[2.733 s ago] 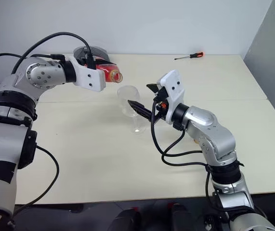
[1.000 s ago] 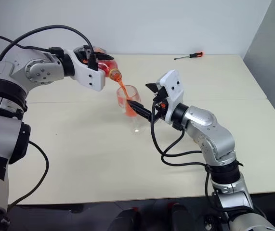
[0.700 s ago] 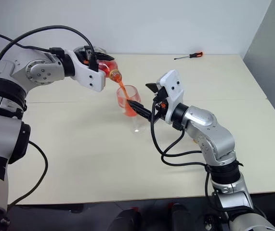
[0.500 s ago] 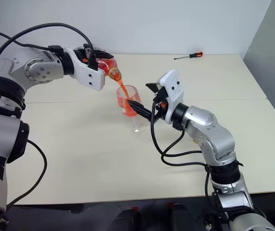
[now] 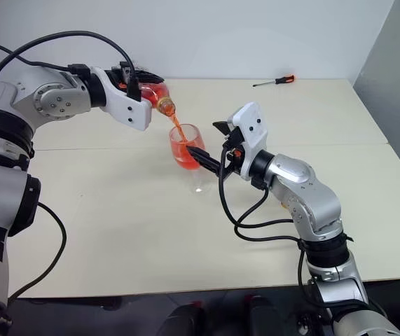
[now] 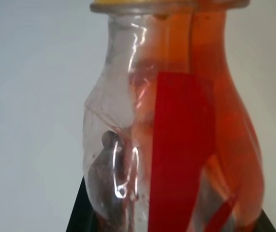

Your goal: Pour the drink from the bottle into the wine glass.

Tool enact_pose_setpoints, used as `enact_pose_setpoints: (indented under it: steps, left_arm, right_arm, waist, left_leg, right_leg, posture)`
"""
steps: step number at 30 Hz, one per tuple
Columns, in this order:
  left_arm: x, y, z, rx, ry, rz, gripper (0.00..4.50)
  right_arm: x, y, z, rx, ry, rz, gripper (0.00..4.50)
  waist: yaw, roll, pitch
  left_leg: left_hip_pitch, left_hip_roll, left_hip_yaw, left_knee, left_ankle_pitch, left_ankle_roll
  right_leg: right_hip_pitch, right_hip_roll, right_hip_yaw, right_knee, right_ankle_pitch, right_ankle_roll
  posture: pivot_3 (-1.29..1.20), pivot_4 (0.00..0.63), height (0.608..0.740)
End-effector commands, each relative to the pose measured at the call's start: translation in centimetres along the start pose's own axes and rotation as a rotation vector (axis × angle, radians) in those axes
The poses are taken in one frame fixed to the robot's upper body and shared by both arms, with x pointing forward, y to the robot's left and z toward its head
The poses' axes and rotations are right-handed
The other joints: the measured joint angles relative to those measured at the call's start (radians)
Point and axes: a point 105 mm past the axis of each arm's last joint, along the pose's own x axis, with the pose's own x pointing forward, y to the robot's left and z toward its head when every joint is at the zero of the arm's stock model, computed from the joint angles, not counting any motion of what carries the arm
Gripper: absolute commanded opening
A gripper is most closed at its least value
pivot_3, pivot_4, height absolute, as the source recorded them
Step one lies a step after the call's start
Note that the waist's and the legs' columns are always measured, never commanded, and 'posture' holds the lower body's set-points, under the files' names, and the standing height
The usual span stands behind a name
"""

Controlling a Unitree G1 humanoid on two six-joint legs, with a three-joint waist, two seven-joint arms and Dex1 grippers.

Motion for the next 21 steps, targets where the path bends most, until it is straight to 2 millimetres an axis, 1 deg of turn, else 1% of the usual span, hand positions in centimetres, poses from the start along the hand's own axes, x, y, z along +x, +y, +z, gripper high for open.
enact_pose_setpoints:
  steps: [1,8,14,21]
  left_arm:
    - [-0.78,2.39,-0.5,-0.005,0.016,0.074,1.24]
    - [-0.61,2.11,-0.28,-0.085,-0.003,0.075,1.24]
    - [-0.34,1.79,0.12,-0.262,-0.051,0.081,1.24]
    - [-0.63,2.7,-0.09,-0.421,-0.084,0.125,1.24]
  right_arm:
    - [0.11,0.32,1.45,-0.033,-0.052,0.017,4.5]
    - [0.09,0.25,1.4,-0.038,-0.049,0.015,4.5]
    - [0.06,0.31,1.38,-0.044,-0.047,0.018,4.5]
    - [0.05,0.47,1.41,-0.047,-0.048,0.023,4.5]
  waist:
    - [0.0,0.0,0.0]
    - [-0.001,0.0,0.0]
    - [-0.002,0.0,0.0]
    - [-0.006,0.0,0.0]
  left_leg:
    - [0.0,0.0,0.0,0.0,0.0,0.0]
    - [-0.001,0.0,0.004,0.0,0.0,0.0]
    - [-0.001,0.0,0.005,0.0,0.0,0.0]
    - [-0.001,0.0,0.005,0.001,0.0,0.0]
  right_leg:
    - [0.0,0.0,0.0,0.001,0.0,0.0]
    - [-0.004,0.0,0.002,0.005,0.0,0.0]
    - [-0.004,-0.001,0.002,0.005,0.0,0.0]
    - [-0.004,-0.001,0.002,0.005,0.0,0.0]
  posture:
    - [0.0,0.15,0.74]
    - [0.0,0.15,0.74]
    - [0.0,0.15,0.74]
    - [0.0,0.15,0.74]
